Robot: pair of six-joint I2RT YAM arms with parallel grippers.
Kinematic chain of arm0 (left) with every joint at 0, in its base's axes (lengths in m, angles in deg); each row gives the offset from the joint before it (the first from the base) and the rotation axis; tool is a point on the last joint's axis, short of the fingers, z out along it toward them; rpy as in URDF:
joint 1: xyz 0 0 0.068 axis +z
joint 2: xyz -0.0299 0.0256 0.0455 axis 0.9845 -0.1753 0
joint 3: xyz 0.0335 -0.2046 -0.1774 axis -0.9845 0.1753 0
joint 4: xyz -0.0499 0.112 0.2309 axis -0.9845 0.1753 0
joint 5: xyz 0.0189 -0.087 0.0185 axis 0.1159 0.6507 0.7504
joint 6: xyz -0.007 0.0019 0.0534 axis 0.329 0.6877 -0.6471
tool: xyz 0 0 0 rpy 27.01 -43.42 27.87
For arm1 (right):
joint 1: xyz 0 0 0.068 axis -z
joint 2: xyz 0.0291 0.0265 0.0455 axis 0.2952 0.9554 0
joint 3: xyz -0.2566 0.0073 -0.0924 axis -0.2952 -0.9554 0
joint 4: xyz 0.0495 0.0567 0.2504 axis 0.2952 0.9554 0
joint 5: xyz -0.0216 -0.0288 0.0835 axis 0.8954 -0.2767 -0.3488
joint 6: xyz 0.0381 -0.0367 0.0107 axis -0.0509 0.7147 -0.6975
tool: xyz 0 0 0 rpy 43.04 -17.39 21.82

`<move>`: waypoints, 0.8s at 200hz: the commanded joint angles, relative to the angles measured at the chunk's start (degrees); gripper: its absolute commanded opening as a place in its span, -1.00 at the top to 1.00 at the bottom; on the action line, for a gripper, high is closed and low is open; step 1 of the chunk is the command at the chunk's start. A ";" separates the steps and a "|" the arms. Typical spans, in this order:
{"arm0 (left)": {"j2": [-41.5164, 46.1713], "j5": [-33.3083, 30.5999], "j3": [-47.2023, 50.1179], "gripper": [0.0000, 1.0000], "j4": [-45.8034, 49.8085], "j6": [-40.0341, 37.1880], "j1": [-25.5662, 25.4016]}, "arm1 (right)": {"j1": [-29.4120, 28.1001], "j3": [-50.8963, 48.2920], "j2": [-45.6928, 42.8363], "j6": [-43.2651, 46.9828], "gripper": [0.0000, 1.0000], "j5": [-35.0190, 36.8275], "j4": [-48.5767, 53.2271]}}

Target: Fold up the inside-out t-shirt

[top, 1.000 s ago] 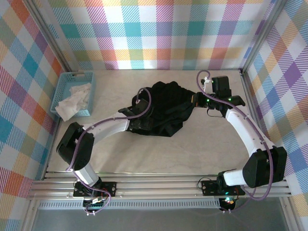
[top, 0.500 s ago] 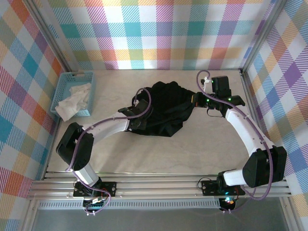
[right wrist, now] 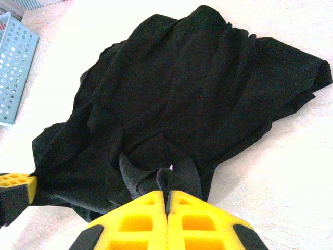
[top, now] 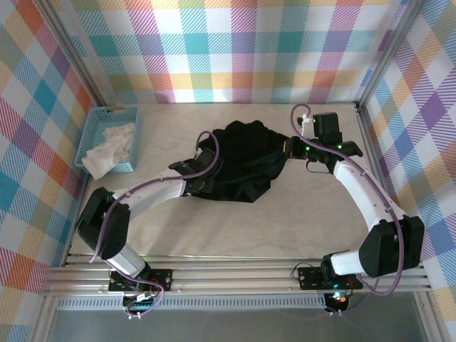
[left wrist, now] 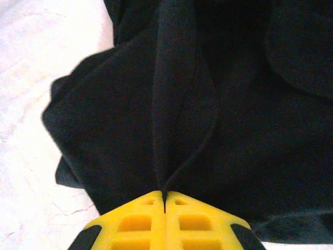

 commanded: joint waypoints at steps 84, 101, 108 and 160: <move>40.55 -8.46 -17.79 1.00 2.53 -6.12 2.74 | 0.30 25.18 -19.10 5.52 1.00 9.99 12.56; 42.97 -7.66 -20.93 1.00 5.43 -6.60 2.79 | 0.29 27.74 -23.39 5.93 1.00 9.94 15.61; 42.63 -8.62 -21.75 1.00 7.04 -6.97 2.73 | 0.30 28.12 -24.54 5.86 1.00 9.45 16.23; 24.09 -11.17 -16.26 1.00 2.56 -4.24 9.51 | 0.30 17.53 -17.10 3.62 1.00 7.92 8.76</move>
